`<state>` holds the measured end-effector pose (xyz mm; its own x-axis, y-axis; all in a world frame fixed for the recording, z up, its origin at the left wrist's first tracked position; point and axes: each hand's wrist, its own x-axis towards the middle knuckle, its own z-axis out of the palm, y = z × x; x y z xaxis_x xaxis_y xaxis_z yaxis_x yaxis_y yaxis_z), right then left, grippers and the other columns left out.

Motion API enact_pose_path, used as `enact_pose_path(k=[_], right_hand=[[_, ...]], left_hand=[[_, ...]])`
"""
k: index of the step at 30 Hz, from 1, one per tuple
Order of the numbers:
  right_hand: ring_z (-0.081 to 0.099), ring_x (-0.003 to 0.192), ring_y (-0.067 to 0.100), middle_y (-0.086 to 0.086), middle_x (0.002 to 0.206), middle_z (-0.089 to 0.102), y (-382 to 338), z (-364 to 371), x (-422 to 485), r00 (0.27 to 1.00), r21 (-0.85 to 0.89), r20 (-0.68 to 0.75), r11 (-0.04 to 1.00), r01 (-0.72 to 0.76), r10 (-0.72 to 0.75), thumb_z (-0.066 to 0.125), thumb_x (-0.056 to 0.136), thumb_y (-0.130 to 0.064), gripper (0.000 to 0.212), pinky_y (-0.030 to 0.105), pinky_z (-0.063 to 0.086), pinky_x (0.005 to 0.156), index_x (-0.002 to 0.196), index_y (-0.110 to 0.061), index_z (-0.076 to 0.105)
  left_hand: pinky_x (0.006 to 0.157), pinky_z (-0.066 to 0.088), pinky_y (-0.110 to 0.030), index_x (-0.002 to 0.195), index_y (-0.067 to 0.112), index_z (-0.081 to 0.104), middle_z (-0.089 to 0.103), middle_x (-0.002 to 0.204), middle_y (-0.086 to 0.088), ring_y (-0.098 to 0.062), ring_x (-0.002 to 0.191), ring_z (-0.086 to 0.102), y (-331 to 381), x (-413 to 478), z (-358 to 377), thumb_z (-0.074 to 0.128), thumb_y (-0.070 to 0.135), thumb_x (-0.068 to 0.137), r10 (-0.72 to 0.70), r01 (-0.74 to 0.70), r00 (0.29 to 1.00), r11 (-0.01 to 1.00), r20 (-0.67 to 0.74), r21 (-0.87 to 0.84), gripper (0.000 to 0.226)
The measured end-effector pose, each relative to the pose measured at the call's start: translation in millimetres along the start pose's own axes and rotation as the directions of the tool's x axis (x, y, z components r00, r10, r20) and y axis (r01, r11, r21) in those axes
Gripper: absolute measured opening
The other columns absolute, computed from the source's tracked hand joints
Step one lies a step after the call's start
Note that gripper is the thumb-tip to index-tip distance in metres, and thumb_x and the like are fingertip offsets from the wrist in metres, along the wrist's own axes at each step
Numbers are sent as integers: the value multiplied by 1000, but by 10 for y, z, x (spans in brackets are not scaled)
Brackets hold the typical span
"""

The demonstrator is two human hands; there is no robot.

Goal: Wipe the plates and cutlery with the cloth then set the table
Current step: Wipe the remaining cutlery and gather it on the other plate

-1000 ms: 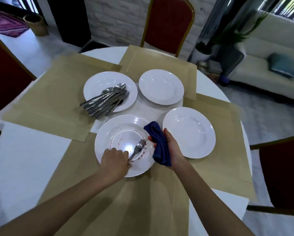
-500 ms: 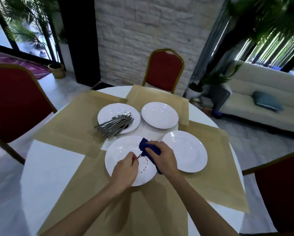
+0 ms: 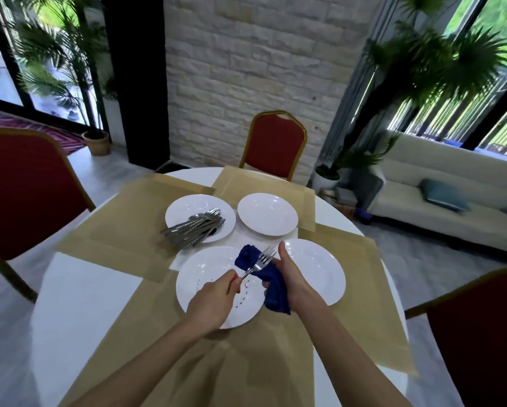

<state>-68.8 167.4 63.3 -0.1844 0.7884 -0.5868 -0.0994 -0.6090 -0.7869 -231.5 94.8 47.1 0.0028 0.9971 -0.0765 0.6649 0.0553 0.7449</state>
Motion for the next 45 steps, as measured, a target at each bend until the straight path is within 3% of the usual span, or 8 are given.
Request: enact_pose_path(k=[4,9,12,16,18,28,36,45], right_hand=[[67,82,29,14,93,73,-119,7,-70,997,145,-14,986,80,-78,32,91,-69,71,36,55,80,116,-12,66],[43,35,9,-1,59,49,-202,-112,-135,985,431,-143,890,150,-96,42,96,-54,42,16,34,37,96,-17,62],[41,42,10,-1,55,43,-73,-166,-101,985,423,-168,901,100,-31,57,92,-43,30,23,36,47,80,-15,59],[65,73,22,9,80,71,173,-199,-105,990,321,-124,942,103,-66,58,93,-33,28,36,52,71,103,-9,67],[66,92,29,14,99,73,272,-210,-105,991,260,-129,963,70,-37,55,94,-33,33,42,52,85,112,-7,66],[66,78,23,13,94,70,253,-5,-236,994,27,104,999,32,-35,53,95,-41,43,31,54,66,116,-4,62],[63,68,18,9,86,66,270,156,-262,970,-111,225,986,124,-97,53,95,-43,39,28,51,62,111,-10,66],[62,66,13,3,83,59,354,175,-267,930,-349,358,913,211,-78,60,94,-19,27,22,51,63,119,-8,57]], left_hand=[[55,34,-28,93,36,50,50,58,10,-6,57,48,65,49,-97,28,40,102,27,-29,999,997,22,75,24],[61,43,-18,116,33,52,64,79,8,-7,63,55,33,65,-113,33,22,102,-51,90,986,965,159,-246,26],[70,52,-28,110,12,55,68,99,-3,-16,75,65,96,39,-148,41,6,97,-163,299,949,737,270,-606,21],[73,58,-41,101,10,60,70,93,-8,-24,82,68,156,87,-198,51,21,97,-284,347,931,501,228,-793,15],[71,57,-36,100,12,66,72,97,-4,-21,89,67,180,139,-232,52,29,96,-283,309,944,564,172,-765,22],[110,29,-34,103,33,73,58,121,16,-9,120,48,249,423,-271,51,39,94,-121,192,981,718,152,-669,24],[64,44,-2,121,16,62,62,110,18,5,93,59,225,475,-157,58,23,93,-103,124,992,718,71,-685,29],[75,41,-25,109,16,62,64,106,1,-13,93,61,-18,570,-163,58,23,93,-270,222,963,723,29,-655,18]])
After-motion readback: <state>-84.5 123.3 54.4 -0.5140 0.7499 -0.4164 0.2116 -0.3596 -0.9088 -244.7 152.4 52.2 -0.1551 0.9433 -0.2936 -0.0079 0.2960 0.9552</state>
